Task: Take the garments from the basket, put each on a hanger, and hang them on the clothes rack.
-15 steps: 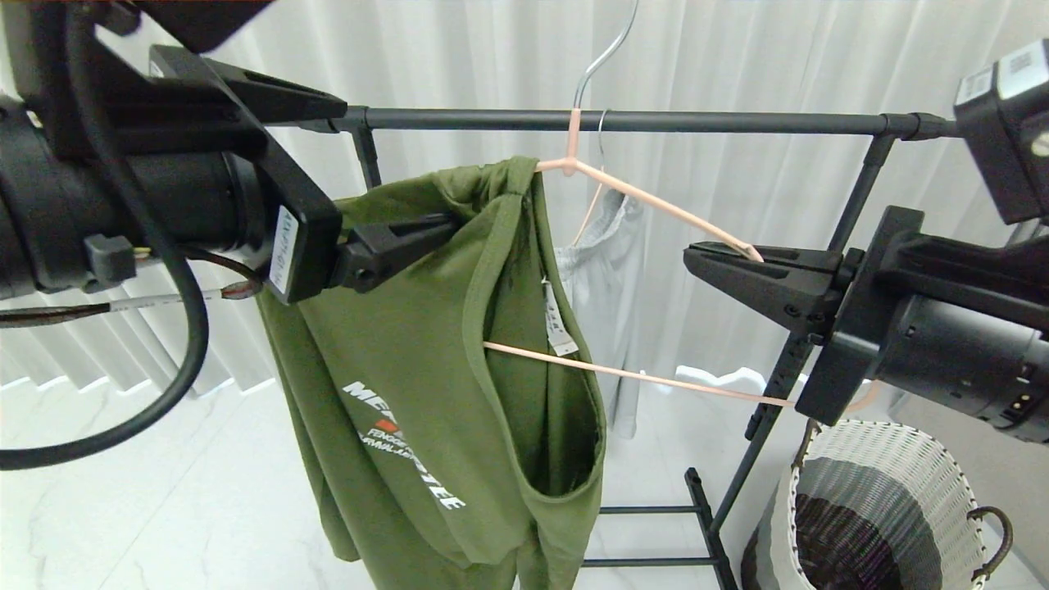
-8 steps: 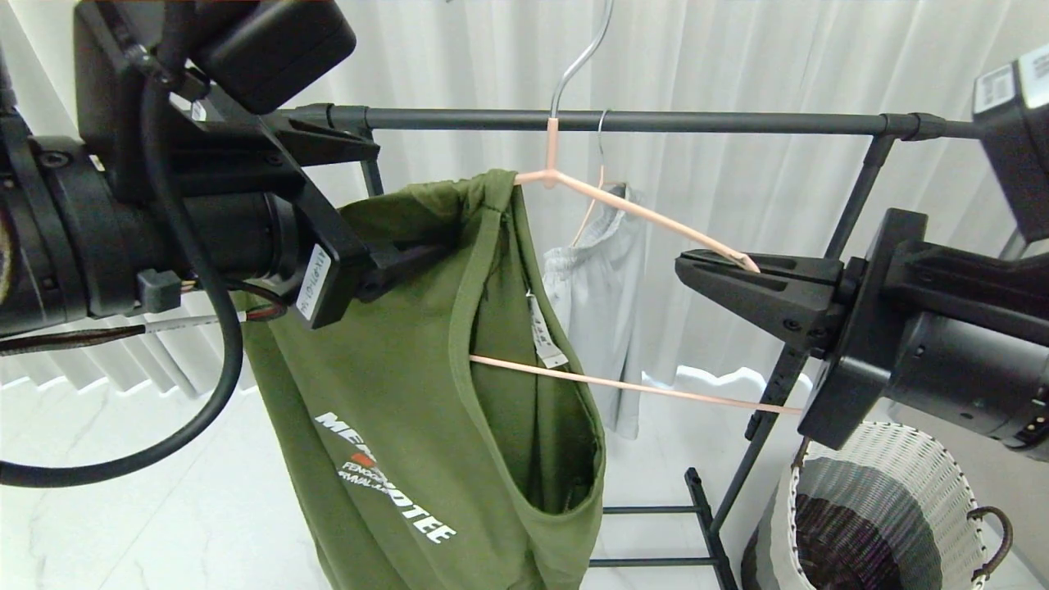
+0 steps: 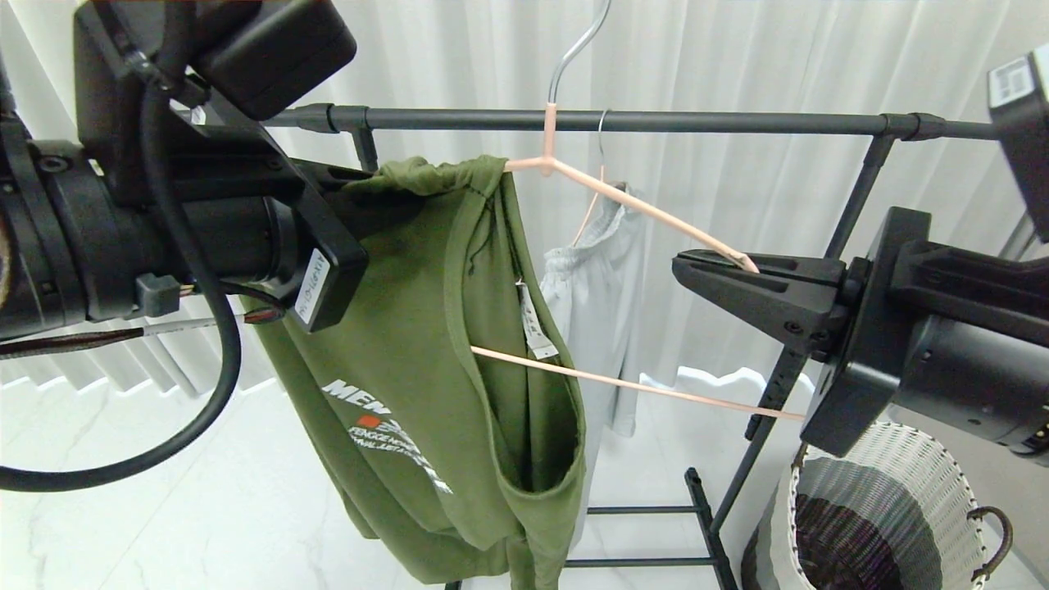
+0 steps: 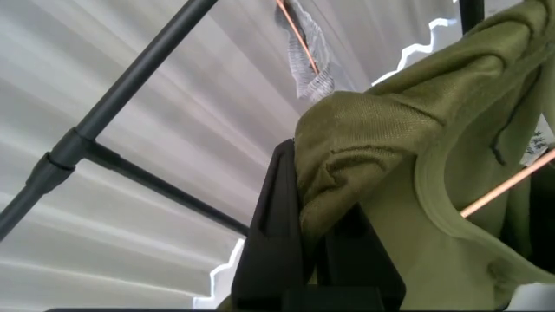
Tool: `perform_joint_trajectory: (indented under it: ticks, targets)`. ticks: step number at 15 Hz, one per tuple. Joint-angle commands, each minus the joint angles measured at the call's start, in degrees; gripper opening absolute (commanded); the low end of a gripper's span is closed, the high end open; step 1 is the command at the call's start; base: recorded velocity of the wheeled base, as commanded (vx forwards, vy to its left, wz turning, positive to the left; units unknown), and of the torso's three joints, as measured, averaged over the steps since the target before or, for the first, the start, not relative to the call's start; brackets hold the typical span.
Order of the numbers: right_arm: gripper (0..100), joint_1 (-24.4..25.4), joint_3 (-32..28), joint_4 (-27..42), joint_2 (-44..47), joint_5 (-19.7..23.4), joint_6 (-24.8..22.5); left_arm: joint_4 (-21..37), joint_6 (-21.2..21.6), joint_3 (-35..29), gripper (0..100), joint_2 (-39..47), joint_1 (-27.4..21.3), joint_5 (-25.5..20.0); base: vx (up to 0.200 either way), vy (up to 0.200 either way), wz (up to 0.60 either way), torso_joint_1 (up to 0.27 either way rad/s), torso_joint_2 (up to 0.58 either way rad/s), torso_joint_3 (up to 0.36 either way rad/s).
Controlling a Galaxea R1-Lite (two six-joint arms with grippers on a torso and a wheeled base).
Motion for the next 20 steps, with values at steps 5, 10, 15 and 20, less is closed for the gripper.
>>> perform_joint_trajectory:
  ticks: [5,10,15,20]
  targets:
    - [100,-1.69,0.60,0.10,-0.21,-0.78,-0.47,-0.03,2.58,0.63,0,-0.08,2.37,0.41,0.000,0.000,0.00,0.000,0.00,0.000]
    - [100,-4.24,1.48,1.68,-1.44,-0.78,-0.47,-6.80,4.69,3.26,0,0.98,6.41,5.86,0.000,0.000,0.00,0.000,0.00,0.000]
    - [100,-4.24,3.33,7.13,1.63,-0.78,4.36,-20.42,-4.36,4.67,0,4.93,3.07,16.49,0.000,0.000,0.00,0.000,0.00,0.000]
    - [100,-4.07,-5.55,7.22,12.88,-6.67,17.46,-21.21,-8.14,4.67,0,4.58,-0.27,16.40,0.000,0.000,0.00,0.000,0.00,0.000]
